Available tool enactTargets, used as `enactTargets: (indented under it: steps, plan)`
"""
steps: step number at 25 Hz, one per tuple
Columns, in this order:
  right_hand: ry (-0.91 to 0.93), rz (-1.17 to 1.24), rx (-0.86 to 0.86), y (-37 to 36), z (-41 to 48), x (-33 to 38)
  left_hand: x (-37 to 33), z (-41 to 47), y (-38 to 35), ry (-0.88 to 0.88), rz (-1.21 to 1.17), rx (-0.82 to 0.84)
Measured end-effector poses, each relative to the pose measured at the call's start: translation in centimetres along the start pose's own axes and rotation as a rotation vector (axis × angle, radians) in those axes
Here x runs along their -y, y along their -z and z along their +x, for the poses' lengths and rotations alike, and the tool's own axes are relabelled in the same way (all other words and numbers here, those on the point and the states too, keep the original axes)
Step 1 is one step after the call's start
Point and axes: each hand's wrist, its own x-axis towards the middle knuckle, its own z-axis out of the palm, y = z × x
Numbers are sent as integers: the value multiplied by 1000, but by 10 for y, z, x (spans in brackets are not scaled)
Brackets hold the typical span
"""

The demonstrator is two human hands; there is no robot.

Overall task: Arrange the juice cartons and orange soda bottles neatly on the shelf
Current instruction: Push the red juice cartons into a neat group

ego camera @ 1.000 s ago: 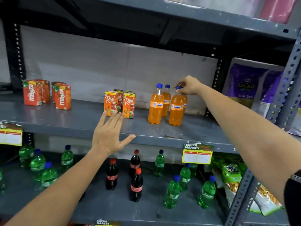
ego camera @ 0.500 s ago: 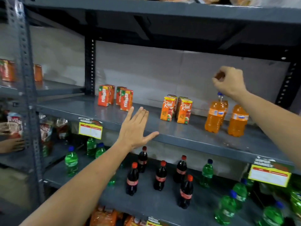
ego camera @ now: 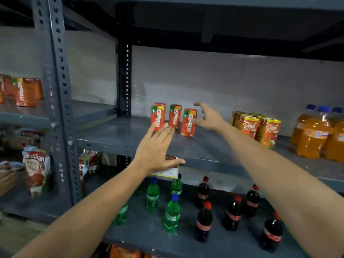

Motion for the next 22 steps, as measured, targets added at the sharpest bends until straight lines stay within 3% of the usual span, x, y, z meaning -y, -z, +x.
enactTargets:
  steps: [5, 10, 12, 17, 22]
  plan:
    - [-85, 88, -81, -37, 19, 15, 8, 1, -12, -38, -74, -73]
    - [-77, 220, -56, -59, 33, 38, 13, -1, -5, -16, -214, -113]
    - [-94, 260, -73, -65, 34, 35, 27, 2, 3, 76, -390, -130]
    - [-160, 575, -172, -72, 28, 25, 83, 48, -3, 545, -981, -155]
    - [-189, 560, -43, -82, 30, 25, 103, 81, -33, 471, -957, -10]
